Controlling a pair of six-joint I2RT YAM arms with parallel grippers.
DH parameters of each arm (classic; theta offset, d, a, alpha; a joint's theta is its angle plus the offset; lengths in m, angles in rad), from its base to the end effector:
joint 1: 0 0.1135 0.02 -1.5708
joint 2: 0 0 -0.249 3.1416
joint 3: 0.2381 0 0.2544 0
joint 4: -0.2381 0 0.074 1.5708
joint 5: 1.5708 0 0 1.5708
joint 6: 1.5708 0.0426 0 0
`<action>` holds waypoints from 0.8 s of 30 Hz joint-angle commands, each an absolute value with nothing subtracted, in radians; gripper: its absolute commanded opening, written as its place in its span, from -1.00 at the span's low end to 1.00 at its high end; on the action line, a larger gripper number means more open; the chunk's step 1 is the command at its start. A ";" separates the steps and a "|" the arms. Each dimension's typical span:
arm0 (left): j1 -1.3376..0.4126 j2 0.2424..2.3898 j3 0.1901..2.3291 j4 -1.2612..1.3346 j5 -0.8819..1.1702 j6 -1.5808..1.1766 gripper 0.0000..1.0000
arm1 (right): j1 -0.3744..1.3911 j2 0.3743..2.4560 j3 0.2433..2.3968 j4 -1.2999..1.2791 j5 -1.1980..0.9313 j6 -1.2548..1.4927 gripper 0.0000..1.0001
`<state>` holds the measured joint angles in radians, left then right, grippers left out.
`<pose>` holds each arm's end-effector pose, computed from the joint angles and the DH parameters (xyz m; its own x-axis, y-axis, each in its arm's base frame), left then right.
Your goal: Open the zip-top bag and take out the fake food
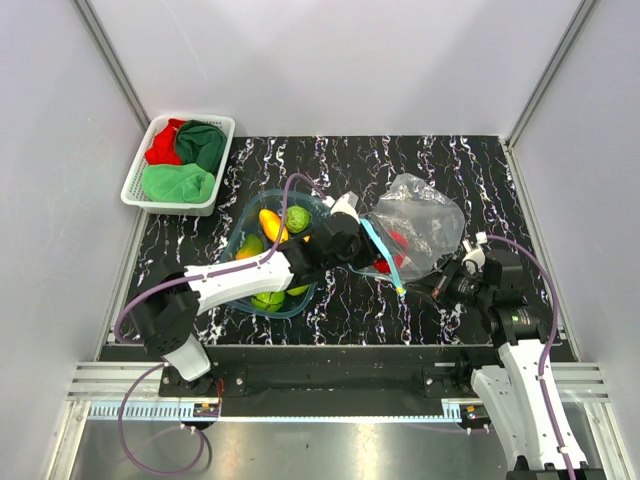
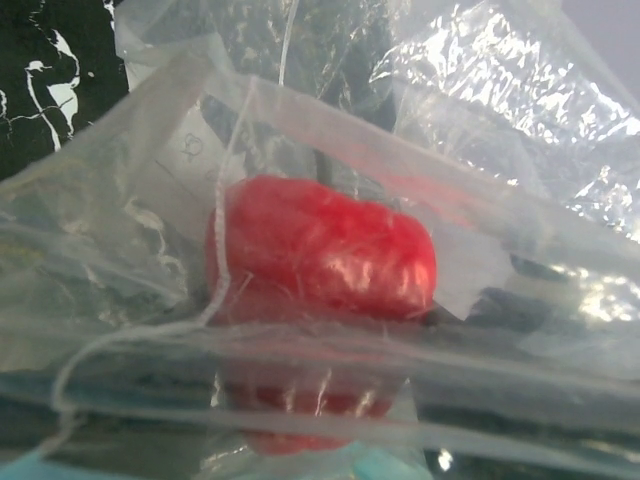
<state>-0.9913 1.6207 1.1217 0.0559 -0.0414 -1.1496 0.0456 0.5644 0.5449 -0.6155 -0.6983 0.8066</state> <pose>0.2115 -0.3199 0.2466 -0.8403 -0.3812 -0.3856 0.1192 0.5639 -0.8172 0.1424 0.0339 0.2386 -0.8085 0.5167 -0.2818 0.0459 0.5326 0.8451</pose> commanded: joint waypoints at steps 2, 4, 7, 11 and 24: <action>-0.951 1.605 1.193 0.110 -0.038 -1.147 -1.00 | 0.041 0.551 0.552 -0.718 -0.607 0.736 -1.00; -0.943 1.609 1.196 0.117 -0.041 -1.144 -1.00 | 0.041 0.557 0.551 -0.721 -0.609 0.732 -1.00; -0.931 1.614 1.206 0.112 -0.040 -1.141 -1.00 | 0.041 0.552 0.538 -0.730 -0.598 0.723 -1.00; -0.914 1.606 1.198 0.139 -0.022 -1.157 -1.00 | 0.041 0.581 0.548 -0.744 -0.558 0.687 -1.00; -0.900 1.681 1.267 0.173 -0.009 -1.167 -1.00 | 0.043 0.586 0.563 -0.752 -0.623 0.689 -1.00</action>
<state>-0.9409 1.6855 1.1786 0.0608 0.0132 -1.1522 0.0456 0.5728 0.5461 -0.6422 -0.6647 0.7311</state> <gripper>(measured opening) 0.680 0.007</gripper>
